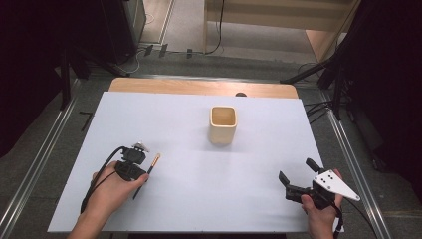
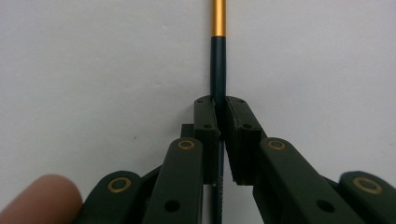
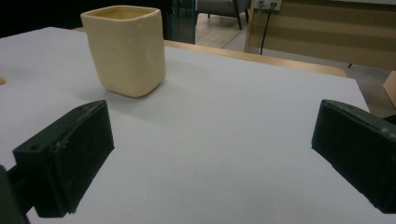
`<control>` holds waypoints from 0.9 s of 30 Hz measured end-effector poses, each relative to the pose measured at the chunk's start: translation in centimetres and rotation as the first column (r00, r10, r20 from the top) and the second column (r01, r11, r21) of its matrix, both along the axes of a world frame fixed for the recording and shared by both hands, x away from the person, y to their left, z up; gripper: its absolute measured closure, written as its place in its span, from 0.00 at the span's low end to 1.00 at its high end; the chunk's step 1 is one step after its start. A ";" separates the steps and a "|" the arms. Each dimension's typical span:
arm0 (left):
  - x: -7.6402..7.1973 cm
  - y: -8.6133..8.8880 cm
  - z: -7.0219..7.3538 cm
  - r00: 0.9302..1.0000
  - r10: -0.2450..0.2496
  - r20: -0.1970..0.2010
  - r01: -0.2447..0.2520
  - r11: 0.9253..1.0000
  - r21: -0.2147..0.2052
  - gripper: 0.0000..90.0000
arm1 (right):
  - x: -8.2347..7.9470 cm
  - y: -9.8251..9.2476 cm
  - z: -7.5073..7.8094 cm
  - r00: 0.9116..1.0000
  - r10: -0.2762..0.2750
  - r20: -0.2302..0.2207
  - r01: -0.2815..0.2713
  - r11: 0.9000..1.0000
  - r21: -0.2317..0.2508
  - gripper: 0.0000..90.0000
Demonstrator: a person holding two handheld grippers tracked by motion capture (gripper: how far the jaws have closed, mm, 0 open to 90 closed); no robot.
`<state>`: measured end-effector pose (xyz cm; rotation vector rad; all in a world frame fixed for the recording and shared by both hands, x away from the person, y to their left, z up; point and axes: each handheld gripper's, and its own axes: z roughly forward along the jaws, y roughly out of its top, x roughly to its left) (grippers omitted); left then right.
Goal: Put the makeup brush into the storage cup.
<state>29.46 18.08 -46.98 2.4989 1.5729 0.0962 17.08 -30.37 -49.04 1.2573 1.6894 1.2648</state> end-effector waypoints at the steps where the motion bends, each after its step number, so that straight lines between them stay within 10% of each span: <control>1: 0.0 0.0 0.0 1.000 0.000 0.000 0.000 1.000 0.000 0.94 | 0.0 0.0 0.0 1.000 0.000 -0.001 0.000 1.000 0.000 0.00; 18: -0.2 -0.1 0.0 0.999 -0.044 0.018 0.044 0.999 0.005 0.95 | 0.1 0.2 -0.1 1.000 0.003 -0.006 -0.003 1.000 -0.003 0.00; 27: -0.4 0.4 1.3 0.990 -0.046 0.132 0.071 0.979 -0.190 0.95 | 0.1 0.2 -0.1 1.000 -0.001 -0.008 0.001 1.000 -0.001 0.00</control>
